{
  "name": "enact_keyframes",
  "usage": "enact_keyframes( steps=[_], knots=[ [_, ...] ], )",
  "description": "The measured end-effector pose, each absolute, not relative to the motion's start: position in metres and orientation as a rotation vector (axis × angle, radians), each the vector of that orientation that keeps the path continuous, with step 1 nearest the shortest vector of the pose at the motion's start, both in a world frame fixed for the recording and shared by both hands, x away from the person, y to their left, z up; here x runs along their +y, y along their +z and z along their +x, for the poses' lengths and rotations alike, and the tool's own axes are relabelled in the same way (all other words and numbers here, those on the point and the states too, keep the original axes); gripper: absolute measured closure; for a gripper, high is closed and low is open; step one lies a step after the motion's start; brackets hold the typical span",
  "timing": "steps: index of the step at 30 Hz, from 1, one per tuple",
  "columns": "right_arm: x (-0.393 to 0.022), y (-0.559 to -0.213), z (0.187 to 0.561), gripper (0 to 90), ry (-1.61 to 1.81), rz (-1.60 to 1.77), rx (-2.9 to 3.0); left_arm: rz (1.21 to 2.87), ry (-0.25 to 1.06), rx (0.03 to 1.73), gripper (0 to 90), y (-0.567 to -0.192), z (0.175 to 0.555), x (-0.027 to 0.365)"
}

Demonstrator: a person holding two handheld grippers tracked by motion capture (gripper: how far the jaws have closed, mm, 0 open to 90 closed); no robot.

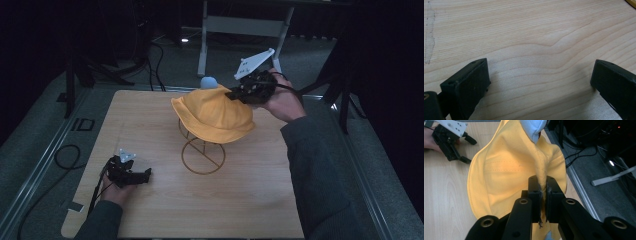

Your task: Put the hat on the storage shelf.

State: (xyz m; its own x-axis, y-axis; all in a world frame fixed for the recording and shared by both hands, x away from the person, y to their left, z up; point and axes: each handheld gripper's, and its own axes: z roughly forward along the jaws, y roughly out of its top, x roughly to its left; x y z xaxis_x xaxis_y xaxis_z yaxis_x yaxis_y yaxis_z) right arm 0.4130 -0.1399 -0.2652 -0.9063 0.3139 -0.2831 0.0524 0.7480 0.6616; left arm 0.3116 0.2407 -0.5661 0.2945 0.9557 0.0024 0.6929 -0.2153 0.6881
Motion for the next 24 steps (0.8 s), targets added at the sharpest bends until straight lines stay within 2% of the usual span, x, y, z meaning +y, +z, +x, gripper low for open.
enact_keyframes(
  steps=[24],
  knots=[
    [-0.085,-0.286,0.418,83.5,0.875,0.199,2.667,1.986,0.587,1.465,2.2,-0.566,0.312,0.241]
  ],
)
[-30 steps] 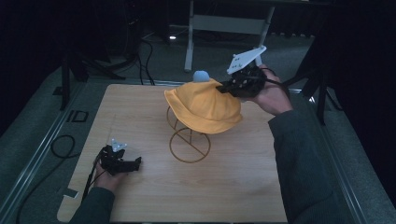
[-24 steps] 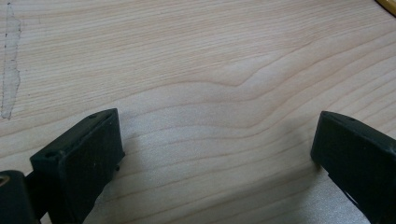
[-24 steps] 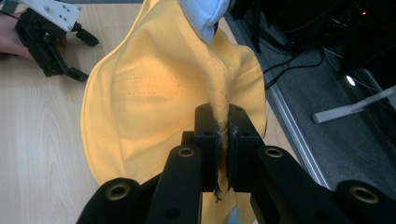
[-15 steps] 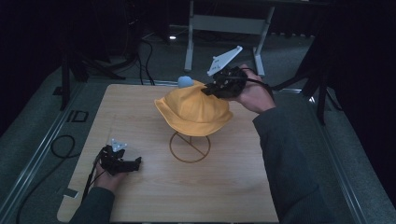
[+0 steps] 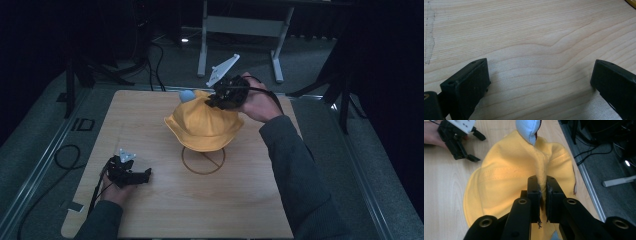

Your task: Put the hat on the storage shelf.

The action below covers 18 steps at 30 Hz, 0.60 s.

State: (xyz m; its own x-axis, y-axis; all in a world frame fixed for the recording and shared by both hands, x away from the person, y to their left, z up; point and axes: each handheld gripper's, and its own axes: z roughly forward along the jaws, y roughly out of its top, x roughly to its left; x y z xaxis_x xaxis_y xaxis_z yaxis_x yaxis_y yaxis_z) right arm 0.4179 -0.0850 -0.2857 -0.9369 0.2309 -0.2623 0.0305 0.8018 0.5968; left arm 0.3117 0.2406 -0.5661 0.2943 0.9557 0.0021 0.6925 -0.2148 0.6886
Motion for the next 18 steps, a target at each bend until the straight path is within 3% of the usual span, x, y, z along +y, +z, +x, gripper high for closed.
enact_keyframes(
  steps=[7,14,18],
  knots=[
    [-0.082,-0.288,0.415,80.6,0.877,0.164,2.710,1.987,0.588,1.466,2.2,-0.566,0.312,0.241],
    [-0.093,-0.277,0.415,53.0,0.944,0.218,2.665,1.987,0.588,1.465,2.2,-0.566,0.312,0.241],
    [-0.099,-0.273,0.413,45.5,0.942,0.233,2.640,1.985,0.589,1.466,2.2,-0.566,0.312,0.241]
  ],
)
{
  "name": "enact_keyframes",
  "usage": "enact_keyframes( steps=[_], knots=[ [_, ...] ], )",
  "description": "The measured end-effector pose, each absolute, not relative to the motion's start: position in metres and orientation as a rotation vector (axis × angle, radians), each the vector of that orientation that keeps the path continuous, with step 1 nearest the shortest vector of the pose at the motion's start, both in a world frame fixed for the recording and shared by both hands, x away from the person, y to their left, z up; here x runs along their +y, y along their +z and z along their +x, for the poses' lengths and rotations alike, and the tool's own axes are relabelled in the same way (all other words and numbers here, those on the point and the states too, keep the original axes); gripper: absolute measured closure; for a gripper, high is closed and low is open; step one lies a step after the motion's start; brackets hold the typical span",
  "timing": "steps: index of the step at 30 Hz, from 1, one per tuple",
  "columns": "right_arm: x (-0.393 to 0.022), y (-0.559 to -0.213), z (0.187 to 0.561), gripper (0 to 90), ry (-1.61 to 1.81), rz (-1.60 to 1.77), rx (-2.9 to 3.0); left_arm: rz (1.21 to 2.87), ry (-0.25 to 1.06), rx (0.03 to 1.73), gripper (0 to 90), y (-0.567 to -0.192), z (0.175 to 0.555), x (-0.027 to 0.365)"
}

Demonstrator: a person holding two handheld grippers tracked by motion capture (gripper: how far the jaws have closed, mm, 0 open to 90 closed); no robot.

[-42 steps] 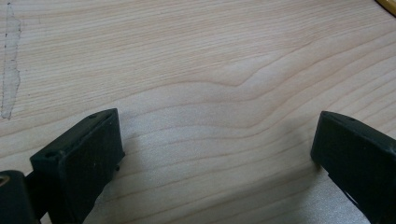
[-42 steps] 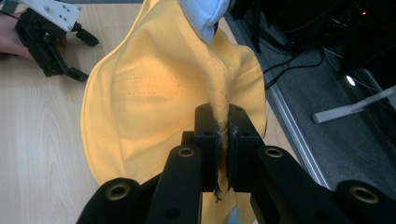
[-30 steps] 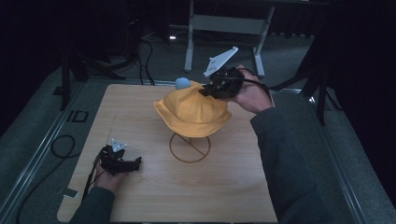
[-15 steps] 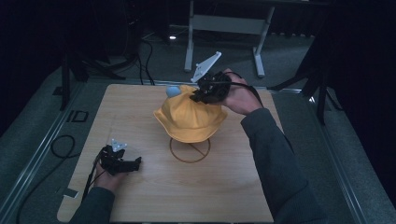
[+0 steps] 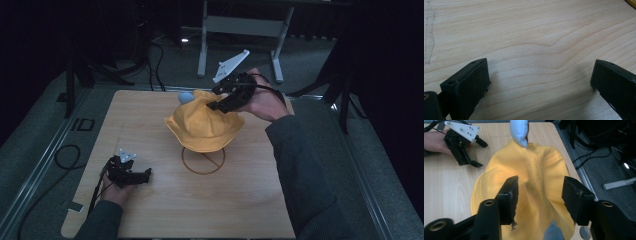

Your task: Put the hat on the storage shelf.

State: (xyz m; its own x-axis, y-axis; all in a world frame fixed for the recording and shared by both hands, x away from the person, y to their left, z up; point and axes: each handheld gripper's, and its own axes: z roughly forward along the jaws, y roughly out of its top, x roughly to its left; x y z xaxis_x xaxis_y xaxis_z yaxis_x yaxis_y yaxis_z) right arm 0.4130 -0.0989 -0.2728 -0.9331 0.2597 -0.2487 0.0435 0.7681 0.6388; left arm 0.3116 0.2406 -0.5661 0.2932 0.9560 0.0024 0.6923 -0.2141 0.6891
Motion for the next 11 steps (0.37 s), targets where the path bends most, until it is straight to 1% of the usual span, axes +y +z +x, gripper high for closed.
enact_keyframes(
  steps=[4,11],
  knots=[
    [-0.1034,-0.2698,0.4125,42.0,0.948,0.249,2.619,1.986,0.587,1.465,2.2,-0.5661,0.3116,0.2406],
    [-0.1096,-0.2648,0.4114,39.0,0.964,0.254,2.610,1.985,0.588,1.466,2.2,-0.5662,0.3117,0.2406]
  ],
)
